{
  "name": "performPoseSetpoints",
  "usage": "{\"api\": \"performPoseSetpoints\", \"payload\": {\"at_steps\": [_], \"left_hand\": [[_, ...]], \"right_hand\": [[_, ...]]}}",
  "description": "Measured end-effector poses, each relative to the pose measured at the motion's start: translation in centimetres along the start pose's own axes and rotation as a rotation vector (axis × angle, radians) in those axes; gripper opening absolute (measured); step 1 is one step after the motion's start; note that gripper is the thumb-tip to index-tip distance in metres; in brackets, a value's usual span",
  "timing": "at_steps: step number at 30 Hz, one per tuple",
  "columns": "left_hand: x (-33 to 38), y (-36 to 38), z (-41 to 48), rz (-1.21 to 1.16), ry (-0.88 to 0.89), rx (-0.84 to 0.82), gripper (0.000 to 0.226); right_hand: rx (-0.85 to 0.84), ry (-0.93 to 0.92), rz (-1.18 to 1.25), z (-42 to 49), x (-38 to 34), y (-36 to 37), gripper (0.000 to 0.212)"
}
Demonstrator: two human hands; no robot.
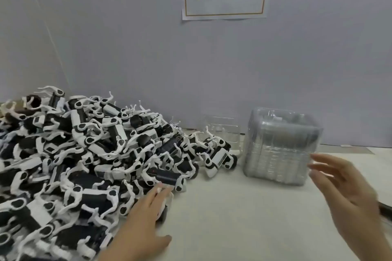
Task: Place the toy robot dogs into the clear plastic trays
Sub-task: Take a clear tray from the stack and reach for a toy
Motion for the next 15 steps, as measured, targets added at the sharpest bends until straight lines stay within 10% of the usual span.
{"api": "performPoseSetpoints", "payload": {"at_steps": [7, 15], "left_hand": [[-1.3, -0.5, 0.8, 0.066, 0.090, 0.129, 0.090], [3.3, -0.7, 4.1, 0.200, 0.296, 0.410, 0.084]], "right_hand": [[-0.031, 0.250, -0.094, -1.8, 6.5, 0.8, 0.044], [-0.034, -0.009, -0.562, 8.5, 4.0, 2.0, 0.031]]}}
Point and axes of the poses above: each hand's wrist, its own z-axis towards the middle knuckle, its own y-axis out of the palm, x = y × z, the point moved 5 cm from there along z, towards the middle knuckle, and after that the axes turned 5 degrees about y, right-handed, at the moved point
